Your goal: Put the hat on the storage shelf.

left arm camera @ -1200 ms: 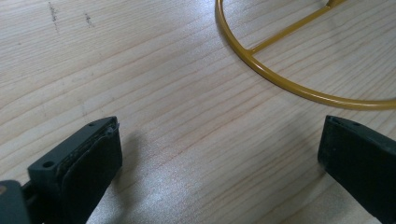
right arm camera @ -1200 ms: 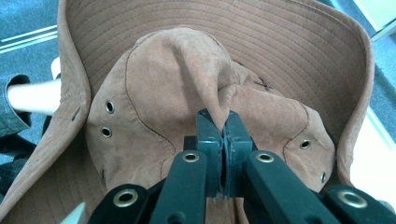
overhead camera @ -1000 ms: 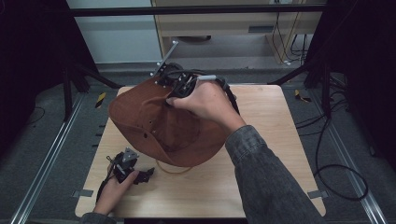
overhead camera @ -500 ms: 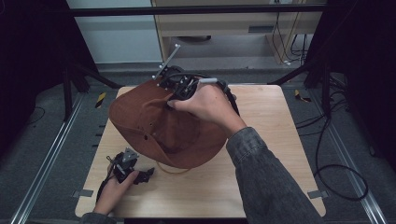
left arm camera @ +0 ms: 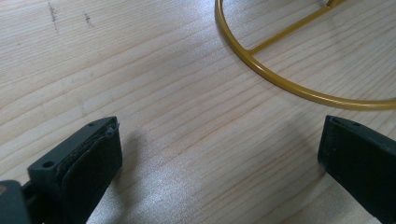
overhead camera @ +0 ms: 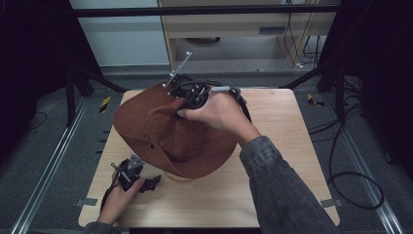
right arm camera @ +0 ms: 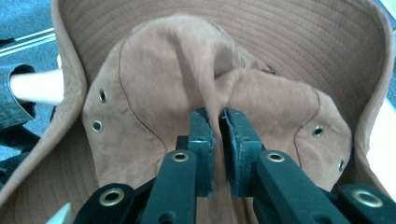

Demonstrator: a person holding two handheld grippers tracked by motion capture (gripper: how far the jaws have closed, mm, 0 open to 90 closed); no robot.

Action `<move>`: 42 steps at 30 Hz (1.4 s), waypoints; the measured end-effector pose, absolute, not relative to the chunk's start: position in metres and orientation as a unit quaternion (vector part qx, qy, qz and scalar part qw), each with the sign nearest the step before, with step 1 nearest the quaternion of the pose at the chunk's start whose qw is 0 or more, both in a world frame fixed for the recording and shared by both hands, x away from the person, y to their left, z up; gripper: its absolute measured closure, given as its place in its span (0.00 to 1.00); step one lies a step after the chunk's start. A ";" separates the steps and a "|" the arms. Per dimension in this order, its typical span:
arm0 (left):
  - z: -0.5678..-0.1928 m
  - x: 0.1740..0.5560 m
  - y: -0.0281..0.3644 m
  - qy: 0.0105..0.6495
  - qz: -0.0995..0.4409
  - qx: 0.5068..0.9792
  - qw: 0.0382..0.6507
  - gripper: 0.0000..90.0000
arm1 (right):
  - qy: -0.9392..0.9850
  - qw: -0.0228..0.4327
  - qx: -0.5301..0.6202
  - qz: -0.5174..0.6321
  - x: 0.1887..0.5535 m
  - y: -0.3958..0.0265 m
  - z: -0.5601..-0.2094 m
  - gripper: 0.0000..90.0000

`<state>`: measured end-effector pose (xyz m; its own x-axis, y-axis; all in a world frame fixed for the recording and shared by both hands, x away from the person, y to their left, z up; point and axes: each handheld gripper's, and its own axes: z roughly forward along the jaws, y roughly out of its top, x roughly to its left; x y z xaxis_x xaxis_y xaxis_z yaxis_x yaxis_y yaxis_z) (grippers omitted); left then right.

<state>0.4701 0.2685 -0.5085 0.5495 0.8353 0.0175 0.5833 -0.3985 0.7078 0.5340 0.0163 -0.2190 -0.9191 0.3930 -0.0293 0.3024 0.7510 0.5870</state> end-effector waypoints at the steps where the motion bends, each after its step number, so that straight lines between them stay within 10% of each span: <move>1: -0.509 0.470 0.268 0.436 0.189 0.815 0.334 0.00 | 0.933 0.074 0.187 0.299 0.533 0.015 -0.220 0.88; 27: -0.509 0.470 0.268 0.436 0.189 0.814 0.335 0.00 | 0.929 0.125 0.171 0.304 0.509 0.016 -0.249 0.20; 42: -0.509 0.470 0.268 0.436 0.189 0.814 0.335 0.00 | 0.905 0.121 0.180 0.367 0.511 -0.017 -0.237 0.07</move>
